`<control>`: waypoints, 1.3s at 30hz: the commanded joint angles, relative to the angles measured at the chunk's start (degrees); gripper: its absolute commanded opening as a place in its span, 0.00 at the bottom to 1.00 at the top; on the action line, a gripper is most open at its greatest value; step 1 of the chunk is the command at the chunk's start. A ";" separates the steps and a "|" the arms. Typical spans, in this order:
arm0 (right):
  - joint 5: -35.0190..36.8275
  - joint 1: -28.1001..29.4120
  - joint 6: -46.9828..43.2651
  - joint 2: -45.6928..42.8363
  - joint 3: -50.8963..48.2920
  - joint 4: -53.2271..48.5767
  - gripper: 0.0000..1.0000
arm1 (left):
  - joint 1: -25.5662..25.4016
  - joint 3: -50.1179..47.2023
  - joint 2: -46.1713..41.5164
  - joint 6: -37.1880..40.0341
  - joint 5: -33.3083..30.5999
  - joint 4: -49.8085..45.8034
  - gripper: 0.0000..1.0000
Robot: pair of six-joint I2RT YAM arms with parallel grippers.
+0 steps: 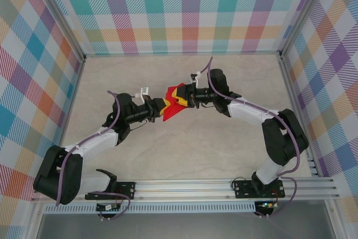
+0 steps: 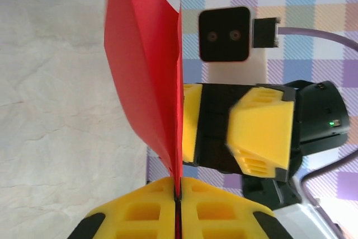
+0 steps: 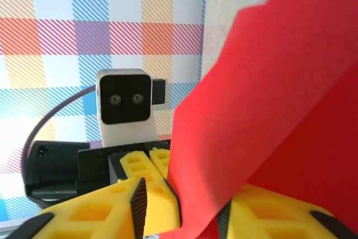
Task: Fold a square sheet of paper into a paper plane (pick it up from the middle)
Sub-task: Turn over the paper at the center of the table.
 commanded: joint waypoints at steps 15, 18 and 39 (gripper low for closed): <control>33.04 -0.66 -22.49 -17.81 -2.38 -38.86 0.87 | -9.50 36.28 8.50 45.01 -56.61 -84.51 0.08; 34.98 -0.64 -22.15 -17.92 -3.18 -40.17 0.88 | -12.72 41.47 15.35 44.83 -68.14 -91.05 0.08; 43.96 -0.66 -19.53 -18.70 -6.54 -45.59 0.88 | -21.08 56.11 46.97 43.76 -68.87 -89.36 0.27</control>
